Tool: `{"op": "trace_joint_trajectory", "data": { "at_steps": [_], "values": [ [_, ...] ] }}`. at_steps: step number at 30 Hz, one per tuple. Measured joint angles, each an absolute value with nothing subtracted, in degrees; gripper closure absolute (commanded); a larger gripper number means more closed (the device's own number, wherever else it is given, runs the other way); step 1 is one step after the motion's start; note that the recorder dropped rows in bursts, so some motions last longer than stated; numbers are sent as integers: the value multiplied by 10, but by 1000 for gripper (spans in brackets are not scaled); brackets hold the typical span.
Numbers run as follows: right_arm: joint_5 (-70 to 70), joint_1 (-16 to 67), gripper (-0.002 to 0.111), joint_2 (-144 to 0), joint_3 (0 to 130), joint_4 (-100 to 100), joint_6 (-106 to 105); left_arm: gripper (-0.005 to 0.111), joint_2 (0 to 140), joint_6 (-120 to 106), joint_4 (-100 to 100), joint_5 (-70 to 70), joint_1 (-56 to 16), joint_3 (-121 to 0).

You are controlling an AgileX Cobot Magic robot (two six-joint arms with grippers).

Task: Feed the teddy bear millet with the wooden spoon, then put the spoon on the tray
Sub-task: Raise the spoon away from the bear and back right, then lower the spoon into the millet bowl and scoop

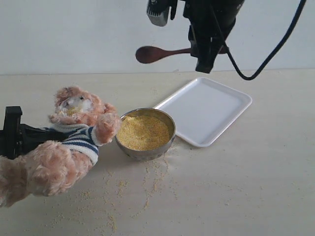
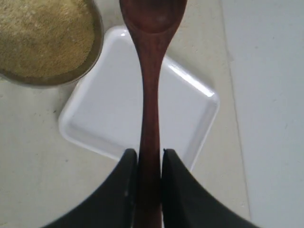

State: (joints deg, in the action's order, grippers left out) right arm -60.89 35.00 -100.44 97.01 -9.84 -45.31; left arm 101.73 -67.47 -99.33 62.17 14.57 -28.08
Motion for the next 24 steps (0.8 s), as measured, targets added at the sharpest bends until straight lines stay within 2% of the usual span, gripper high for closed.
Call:
{"op": "trace_joint_trajectory", "data": {
  "at_steps": [8,24],
  "values": [
    [-632,360,109,-1040,970,-87,-466,102,1017,-676,-993,622,146,-281],
    [-635,452,109,-1143,970,-247,-437,102,1017,-676,-993,622,146,-283]
  ]
}}
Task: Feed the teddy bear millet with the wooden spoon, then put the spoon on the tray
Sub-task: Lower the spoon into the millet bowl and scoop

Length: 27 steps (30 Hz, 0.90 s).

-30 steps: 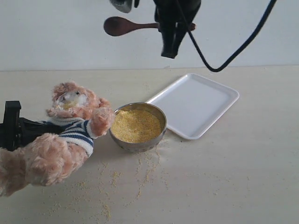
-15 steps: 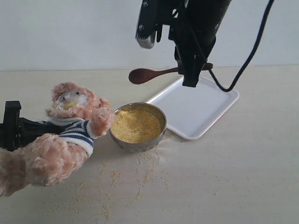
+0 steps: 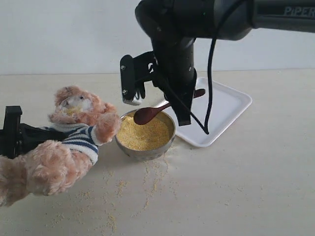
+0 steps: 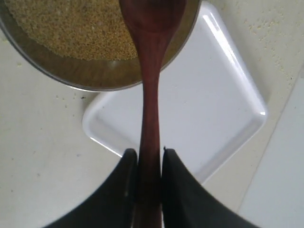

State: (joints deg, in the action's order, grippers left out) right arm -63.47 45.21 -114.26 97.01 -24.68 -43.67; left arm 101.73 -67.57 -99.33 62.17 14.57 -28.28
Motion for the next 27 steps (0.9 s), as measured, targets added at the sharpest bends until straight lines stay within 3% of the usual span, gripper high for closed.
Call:
{"op": "trace_joint_trajectory", "data": {
  "at_steps": [27],
  "values": [
    [-643,491,109,-1183,970,-303,-404,102,1017,-676,-993,626,146,-284]
  ]
}}
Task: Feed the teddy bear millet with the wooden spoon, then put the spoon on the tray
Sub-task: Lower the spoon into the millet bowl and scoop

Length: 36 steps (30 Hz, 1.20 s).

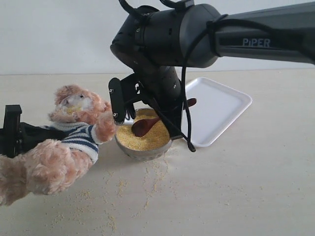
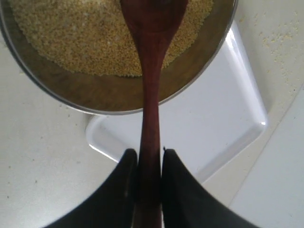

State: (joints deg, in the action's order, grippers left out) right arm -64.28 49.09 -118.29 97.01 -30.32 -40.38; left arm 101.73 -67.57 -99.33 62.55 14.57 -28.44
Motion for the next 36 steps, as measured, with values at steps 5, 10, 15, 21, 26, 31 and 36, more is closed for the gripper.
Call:
{"op": "trace_joint_trajectory", "data": {
  "at_steps": [5,10,15,21,26,31,36],
  "values": [
    [-632,491,109,-1183,970,-272,-405,102,1017,-676,-993,626,146,-284],
    [-630,491,109,-1183,970,-265,-402,102,1017,-676,-993,626,146,-284],
    [-630,491,109,-1183,970,-265,-394,102,1017,-676,-993,626,146,-284],
    [-630,491,109,-1183,970,-265,-384,102,1017,-676,-993,626,146,-284],
    [-630,491,109,-1183,970,-264,-379,102,1017,-676,-993,626,146,-284],
    [-639,491,109,-1183,970,-264,-369,102,1017,-676,-993,626,146,-284],
    [-649,486,109,-1183,970,-261,-363,102,1017,-676,-993,626,146,-284]
  ]
}}
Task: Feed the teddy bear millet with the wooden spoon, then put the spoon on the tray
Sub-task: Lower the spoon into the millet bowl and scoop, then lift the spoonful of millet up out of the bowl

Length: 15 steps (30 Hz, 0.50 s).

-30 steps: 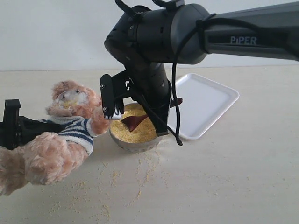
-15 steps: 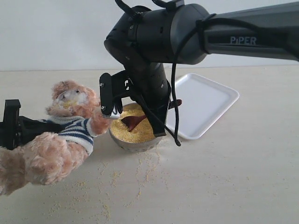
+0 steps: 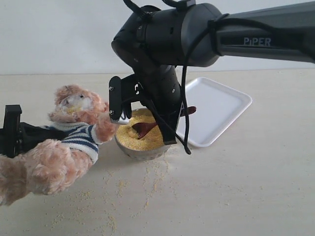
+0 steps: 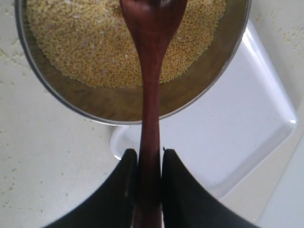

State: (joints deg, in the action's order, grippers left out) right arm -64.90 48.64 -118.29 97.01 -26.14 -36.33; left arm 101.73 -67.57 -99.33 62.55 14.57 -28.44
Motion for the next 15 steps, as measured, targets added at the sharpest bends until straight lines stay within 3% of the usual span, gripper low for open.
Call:
{"op": "trace_joint_trajectory", "data": {
  "at_steps": [15],
  "values": [
    [-668,481,109,-1183,970,-273,-358,102,1017,-676,-993,626,146,-284]
  ]
}}
